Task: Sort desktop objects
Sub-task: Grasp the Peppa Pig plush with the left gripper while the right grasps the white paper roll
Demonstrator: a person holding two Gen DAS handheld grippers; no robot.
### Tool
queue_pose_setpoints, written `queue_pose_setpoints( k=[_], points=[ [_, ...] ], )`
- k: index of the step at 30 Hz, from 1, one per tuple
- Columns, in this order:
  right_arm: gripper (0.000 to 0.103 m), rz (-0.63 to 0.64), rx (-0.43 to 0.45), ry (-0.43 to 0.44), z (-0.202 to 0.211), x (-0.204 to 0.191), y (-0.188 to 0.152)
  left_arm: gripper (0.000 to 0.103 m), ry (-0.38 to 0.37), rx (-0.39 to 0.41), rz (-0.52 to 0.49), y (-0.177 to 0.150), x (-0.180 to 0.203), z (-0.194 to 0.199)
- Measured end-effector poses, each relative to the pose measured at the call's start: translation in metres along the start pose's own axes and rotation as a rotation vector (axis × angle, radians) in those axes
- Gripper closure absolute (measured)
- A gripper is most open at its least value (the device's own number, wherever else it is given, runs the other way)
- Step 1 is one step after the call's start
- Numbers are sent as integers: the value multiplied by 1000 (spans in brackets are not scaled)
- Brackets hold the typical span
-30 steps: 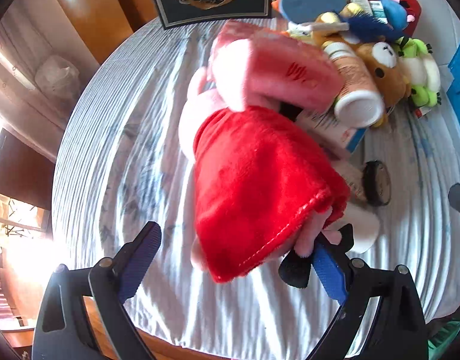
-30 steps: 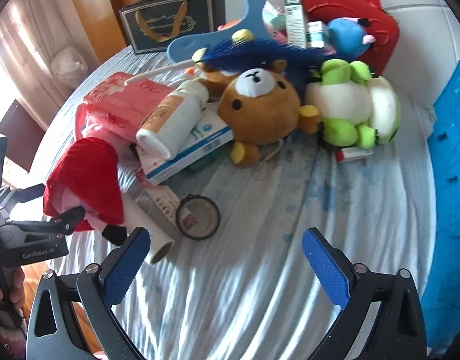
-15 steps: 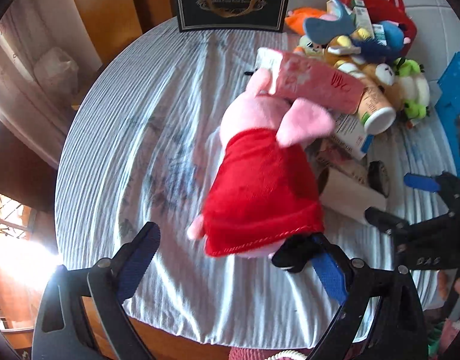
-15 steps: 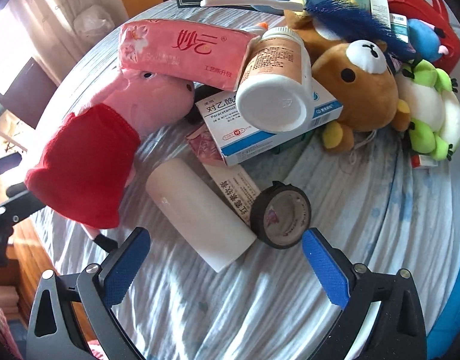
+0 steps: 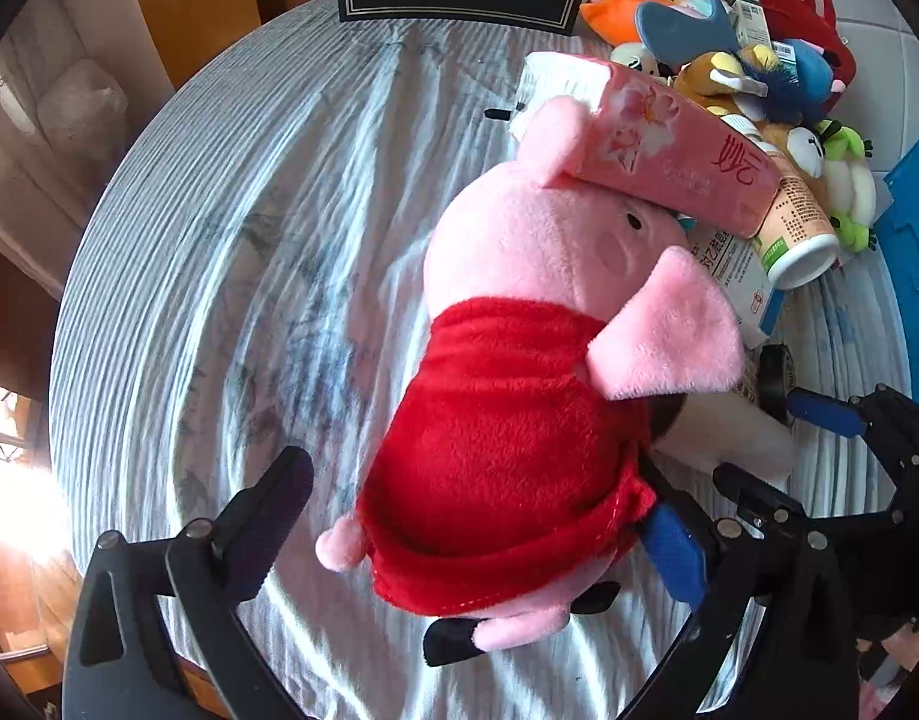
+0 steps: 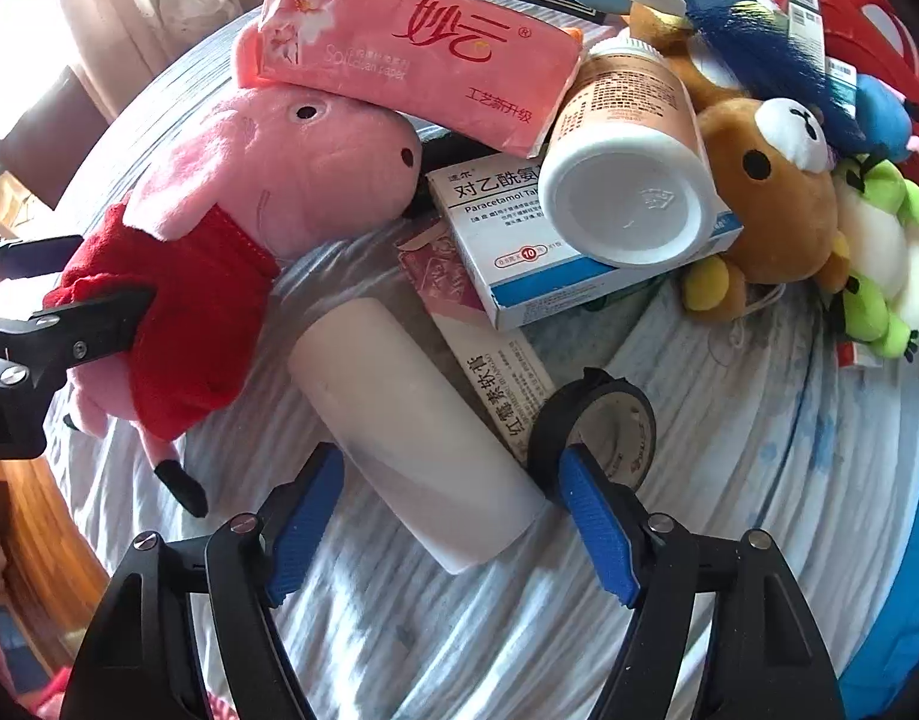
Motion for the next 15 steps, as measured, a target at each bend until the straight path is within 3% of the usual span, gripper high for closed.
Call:
queue_pose_setpoints(
  k=[5,8,11,15],
  points=[
    [16,42,18,-32,-6,1,10,0,19,5,-63,7,23,1],
    [35,67,4,-67,-4,0,7,0,29,-15,-79,14,33,-12],
    [56,71,-3,-45,4,-3,-1,2,0,-51,-66,12,36,-26],
    [59,78,-13,-14,5,-7,-7,15,-13,-46,-62,0,35,-22]
  ],
)
Point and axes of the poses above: each gripper's, at about its wrist camera, not at the fingertips, and z roughly against the way its jaws point, x to its right, y to its top, the point moved 10 cm from there along -z, roughly the way its jaws point, and after that the axes turned 6 degrees about z, right-handed, at the moved point
